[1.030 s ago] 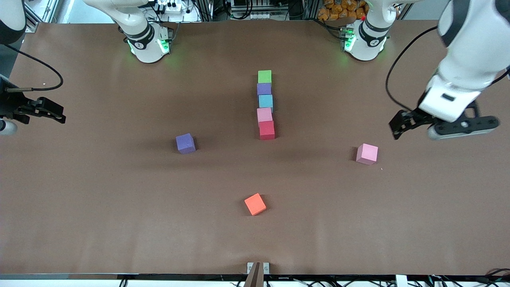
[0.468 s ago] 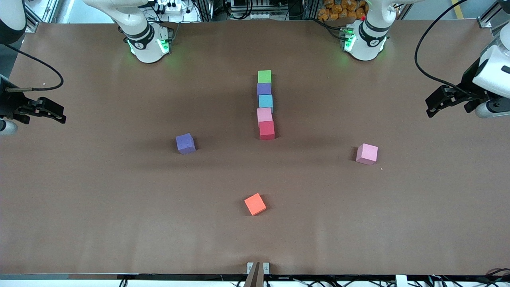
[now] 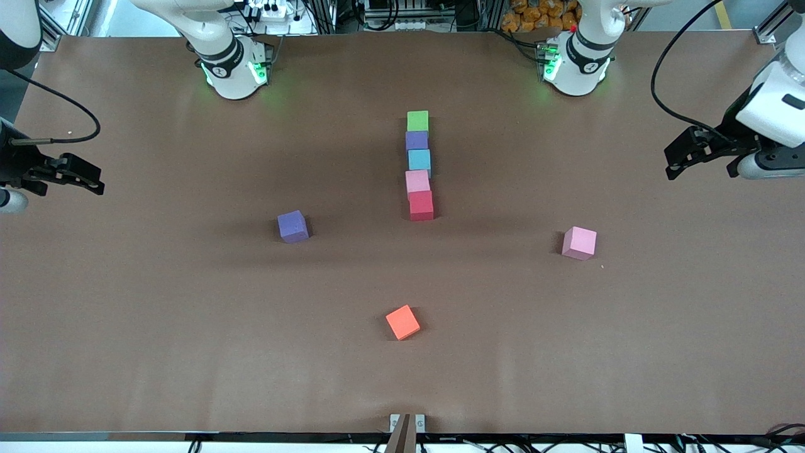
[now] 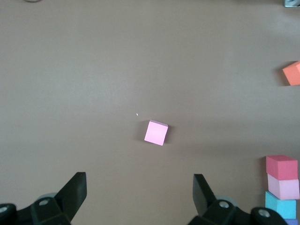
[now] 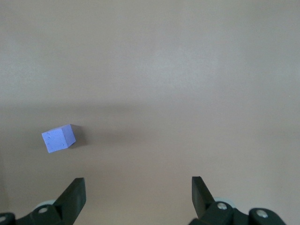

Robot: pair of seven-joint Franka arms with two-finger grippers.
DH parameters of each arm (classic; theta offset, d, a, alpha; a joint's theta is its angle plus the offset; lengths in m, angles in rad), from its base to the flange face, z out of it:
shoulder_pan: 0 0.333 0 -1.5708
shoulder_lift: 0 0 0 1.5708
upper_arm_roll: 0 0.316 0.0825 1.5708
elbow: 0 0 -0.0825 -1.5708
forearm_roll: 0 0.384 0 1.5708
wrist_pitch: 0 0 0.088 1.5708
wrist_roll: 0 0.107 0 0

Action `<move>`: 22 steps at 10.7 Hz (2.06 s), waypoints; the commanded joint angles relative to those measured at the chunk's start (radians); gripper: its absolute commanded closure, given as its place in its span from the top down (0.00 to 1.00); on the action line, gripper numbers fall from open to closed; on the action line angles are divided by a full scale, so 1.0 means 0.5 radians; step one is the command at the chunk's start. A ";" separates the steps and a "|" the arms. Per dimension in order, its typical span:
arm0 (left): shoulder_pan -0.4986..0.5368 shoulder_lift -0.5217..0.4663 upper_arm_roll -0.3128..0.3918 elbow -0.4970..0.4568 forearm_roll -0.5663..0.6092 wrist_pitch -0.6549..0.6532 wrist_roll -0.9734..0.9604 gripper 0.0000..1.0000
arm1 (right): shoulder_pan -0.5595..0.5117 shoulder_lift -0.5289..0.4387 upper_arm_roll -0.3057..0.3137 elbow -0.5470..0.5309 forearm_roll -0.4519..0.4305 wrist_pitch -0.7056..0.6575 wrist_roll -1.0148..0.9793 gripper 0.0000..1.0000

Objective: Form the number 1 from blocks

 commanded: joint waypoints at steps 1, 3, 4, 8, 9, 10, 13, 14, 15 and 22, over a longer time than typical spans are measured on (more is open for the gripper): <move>-0.040 -0.013 0.056 0.037 -0.061 -0.081 0.087 1.00 | -0.005 -0.019 0.009 -0.001 0.008 -0.001 0.022 1.00; -0.028 -0.025 0.056 0.034 -0.064 -0.121 0.135 1.00 | -0.005 -0.019 0.009 -0.001 0.008 -0.001 0.022 1.00; -0.028 -0.031 0.077 0.034 -0.067 -0.133 0.151 1.00 | -0.005 -0.019 0.009 -0.001 0.008 -0.001 0.022 1.00; -0.037 -0.028 0.099 0.034 -0.052 -0.152 0.133 1.00 | -0.005 -0.019 0.009 -0.001 0.008 0.002 0.022 1.00; -0.028 -0.022 0.099 0.034 -0.048 -0.164 0.133 1.00 | -0.005 -0.019 0.009 -0.001 0.005 -0.001 0.022 1.00; -0.012 -0.016 0.099 0.031 -0.054 -0.170 0.145 1.00 | -0.011 -0.016 0.009 -0.001 0.008 0.005 0.019 1.00; -0.009 -0.001 0.099 0.024 -0.070 -0.216 0.148 1.00 | -0.005 -0.016 0.009 -0.001 0.008 0.005 0.022 1.00; -0.006 0.015 0.099 0.024 -0.070 -0.253 0.148 1.00 | -0.005 -0.019 0.009 -0.001 0.011 0.002 0.022 1.00; 0.003 0.015 0.108 0.024 -0.070 -0.262 0.148 1.00 | -0.005 -0.016 0.009 -0.001 0.011 0.002 0.022 1.00; -0.012 0.012 0.111 0.034 -0.048 -0.259 0.151 1.00 | -0.017 -0.019 0.009 0.002 0.011 -0.004 0.007 1.00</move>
